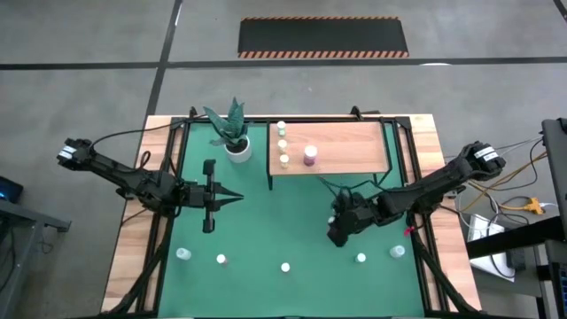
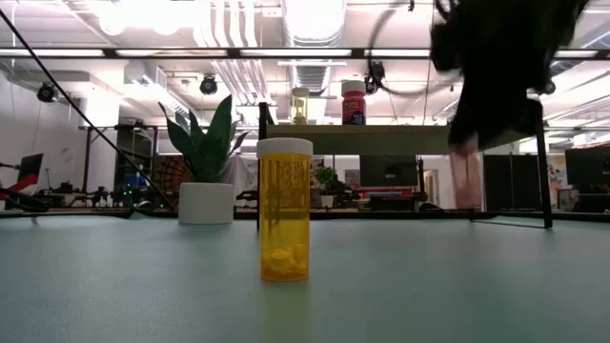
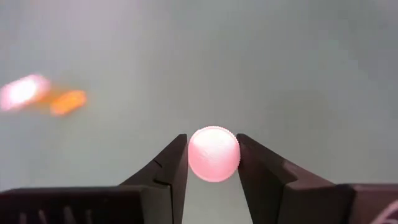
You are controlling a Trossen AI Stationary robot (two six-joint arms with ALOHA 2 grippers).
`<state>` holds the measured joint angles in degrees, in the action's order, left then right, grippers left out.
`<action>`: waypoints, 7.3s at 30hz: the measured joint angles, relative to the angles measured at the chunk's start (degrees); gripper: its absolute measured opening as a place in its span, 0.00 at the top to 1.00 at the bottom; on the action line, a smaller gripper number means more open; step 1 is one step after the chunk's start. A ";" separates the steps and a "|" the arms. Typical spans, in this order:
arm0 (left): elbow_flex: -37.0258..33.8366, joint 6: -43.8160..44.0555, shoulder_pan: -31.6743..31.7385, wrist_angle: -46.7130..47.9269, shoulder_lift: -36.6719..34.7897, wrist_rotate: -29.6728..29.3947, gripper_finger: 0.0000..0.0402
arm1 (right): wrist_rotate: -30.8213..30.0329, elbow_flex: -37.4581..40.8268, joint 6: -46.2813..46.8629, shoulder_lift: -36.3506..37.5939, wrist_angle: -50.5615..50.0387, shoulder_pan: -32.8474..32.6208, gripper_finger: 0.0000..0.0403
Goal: Pick and place medicine bottles onto shelf by color
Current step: Put the top light pink pill bottle on the shelf, then put the blue pill bottle on the shelf
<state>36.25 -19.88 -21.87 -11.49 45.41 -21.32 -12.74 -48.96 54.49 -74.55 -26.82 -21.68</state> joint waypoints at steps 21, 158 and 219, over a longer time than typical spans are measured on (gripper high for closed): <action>0.00 -0.04 -0.01 -0.02 0.00 0.00 0.99 | -17.38 -39.14 -7.94 -1.13 -51.60 11.46 0.73; 0.00 2.99 -0.02 -0.06 0.44 0.02 0.99 | 18.51 -27.63 27.35 -17.82 -39.07 -14.02 0.40; -0.07 2.99 -0.02 0.02 0.44 0.02 0.99 | 17.37 -43.79 5.21 -21.35 -33.06 -10.74 0.74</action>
<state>36.18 -16.89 -21.89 -11.46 45.84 -21.30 4.63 -92.76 59.70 -95.90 -59.88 -32.42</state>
